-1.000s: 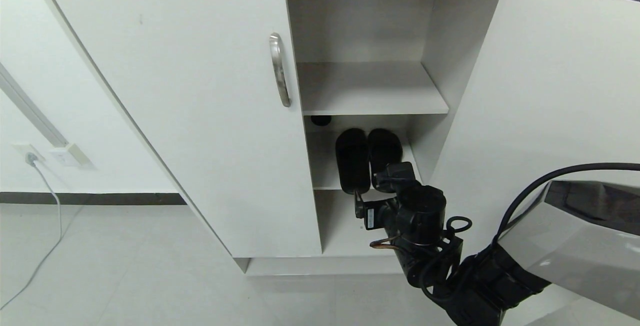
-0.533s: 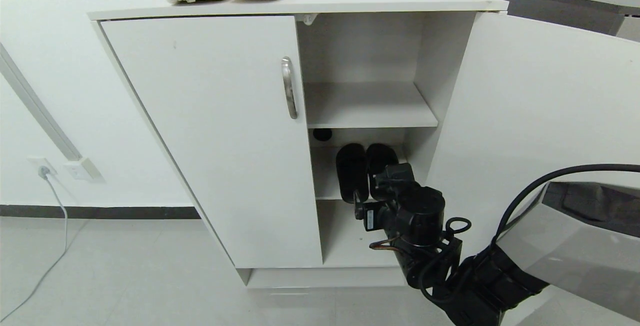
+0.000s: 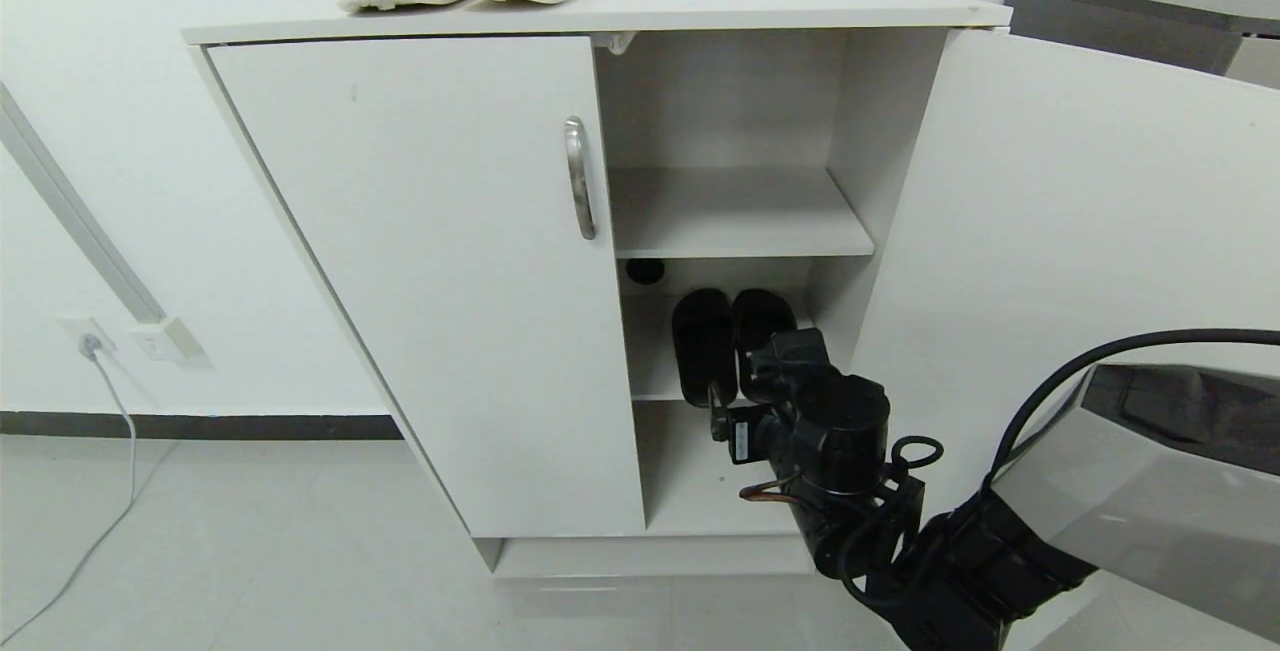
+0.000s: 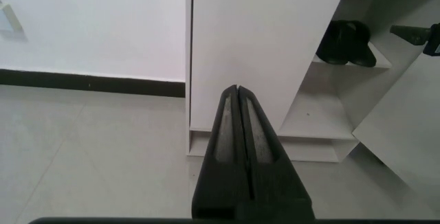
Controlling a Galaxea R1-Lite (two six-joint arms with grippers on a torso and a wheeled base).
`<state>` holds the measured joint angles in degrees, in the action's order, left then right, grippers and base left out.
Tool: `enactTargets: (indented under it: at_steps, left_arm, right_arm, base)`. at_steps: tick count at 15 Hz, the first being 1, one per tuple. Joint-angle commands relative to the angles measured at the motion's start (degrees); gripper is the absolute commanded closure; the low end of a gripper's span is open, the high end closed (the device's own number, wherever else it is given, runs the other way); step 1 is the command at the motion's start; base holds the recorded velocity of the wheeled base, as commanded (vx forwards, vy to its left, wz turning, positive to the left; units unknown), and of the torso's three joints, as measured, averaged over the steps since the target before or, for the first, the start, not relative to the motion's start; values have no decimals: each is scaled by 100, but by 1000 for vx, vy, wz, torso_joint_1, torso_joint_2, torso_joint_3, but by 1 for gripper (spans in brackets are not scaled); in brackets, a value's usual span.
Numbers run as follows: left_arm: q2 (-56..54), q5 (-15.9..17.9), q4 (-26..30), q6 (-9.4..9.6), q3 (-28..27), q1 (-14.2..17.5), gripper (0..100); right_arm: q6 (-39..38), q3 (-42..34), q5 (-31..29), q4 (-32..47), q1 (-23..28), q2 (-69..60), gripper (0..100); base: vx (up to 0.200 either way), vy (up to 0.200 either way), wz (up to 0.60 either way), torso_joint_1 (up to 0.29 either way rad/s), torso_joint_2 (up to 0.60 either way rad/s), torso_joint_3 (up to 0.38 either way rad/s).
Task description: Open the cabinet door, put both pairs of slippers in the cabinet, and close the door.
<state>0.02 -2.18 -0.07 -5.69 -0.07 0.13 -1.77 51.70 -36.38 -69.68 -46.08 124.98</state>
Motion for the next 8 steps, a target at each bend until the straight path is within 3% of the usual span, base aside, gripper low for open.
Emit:
enactTargets:
  at_steps: [1,4,8]
  left_arm:
    - [6,-2,-1,-2,-1,4,100]
    - [6,-2,-1,-11,-1,4,100]
    - [6,-2,-1,-11,-1,4,100]
  right_arm:
    - [-8,-11,-1,-2,3,18,0]
    - [-8,-11,-1,-2,3,18,0]
    - [1,-20,-10,-10,3,27,0]
  base:
    - [0,0,0,0,0,0]
    - [0,0,0,0,0,0]
    - [0,200,0,6,-2,1]
